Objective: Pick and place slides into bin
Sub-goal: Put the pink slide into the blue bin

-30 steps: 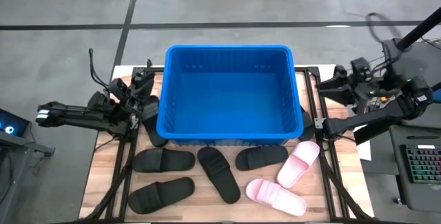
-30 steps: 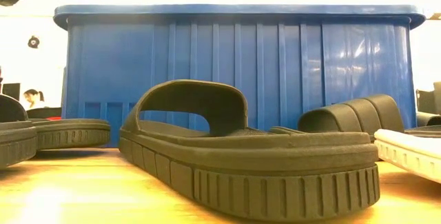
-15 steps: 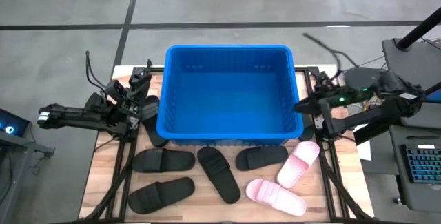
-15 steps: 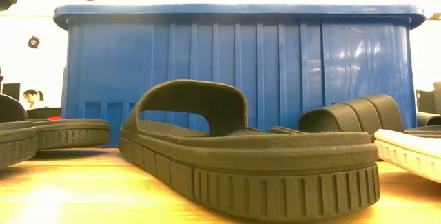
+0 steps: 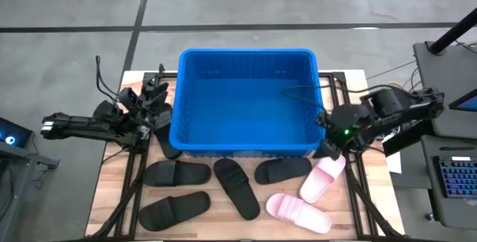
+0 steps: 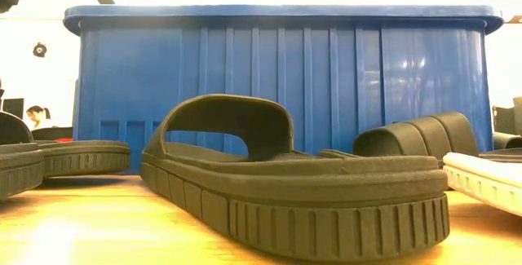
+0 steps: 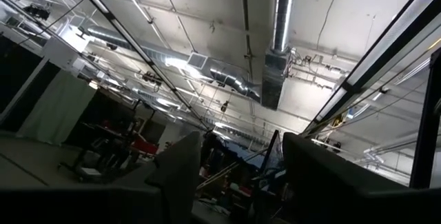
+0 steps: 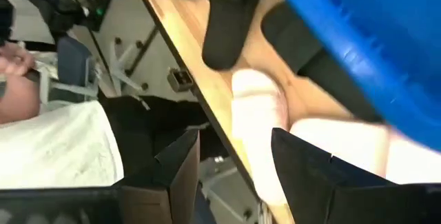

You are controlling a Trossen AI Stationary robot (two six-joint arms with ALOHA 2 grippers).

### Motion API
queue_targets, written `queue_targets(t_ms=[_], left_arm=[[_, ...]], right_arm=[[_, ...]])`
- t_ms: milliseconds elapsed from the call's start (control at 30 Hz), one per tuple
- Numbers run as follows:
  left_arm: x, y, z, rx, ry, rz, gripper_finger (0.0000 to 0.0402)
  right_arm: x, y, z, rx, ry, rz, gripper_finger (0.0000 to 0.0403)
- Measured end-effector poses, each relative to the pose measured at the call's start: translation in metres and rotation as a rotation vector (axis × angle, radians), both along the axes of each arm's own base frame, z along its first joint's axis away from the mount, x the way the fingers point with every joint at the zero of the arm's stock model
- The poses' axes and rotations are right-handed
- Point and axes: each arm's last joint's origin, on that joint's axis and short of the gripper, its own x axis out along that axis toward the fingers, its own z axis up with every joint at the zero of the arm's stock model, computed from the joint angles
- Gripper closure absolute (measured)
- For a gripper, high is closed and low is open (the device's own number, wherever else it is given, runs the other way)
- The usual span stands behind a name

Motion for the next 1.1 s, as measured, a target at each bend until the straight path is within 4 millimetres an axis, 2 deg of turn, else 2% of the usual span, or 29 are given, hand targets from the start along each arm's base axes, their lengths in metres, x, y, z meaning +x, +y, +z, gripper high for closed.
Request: queue_targets(t_ms=[267, 433, 633, 967, 1100], left_arm=[[0.000, 0.000, 0.000, -0.001, 0.002, 0.002, 0.0210], [0.000, 0.000, 0.000, -0.001, 0.005, 0.002, 0.0210], [0.000, 0.000, -0.001, -0.002, 0.006, 0.002, 0.0210], [0.000, 0.000, 0.000, -0.007, 0.003, -0.002, 0.0210], [0.000, 0.000, 0.000, -0.007, -0.001, -0.002, 0.0210]], right_arm=[[0.021, 0.037, -0.023, -0.001, 0.191, 0.035, 0.0232], [0.026, 0.061, -0.045, -0.055, 0.382, 0.034, 0.0232], [0.032, 0.088, -0.070, -0.137, 0.530, 0.054, 0.0232], [0.031, 0.116, -0.116, -0.465, 0.820, 0.070, 0.0232], [0.036, 0.124, -0.132, -0.550, 0.853, 0.075, 0.0232]])
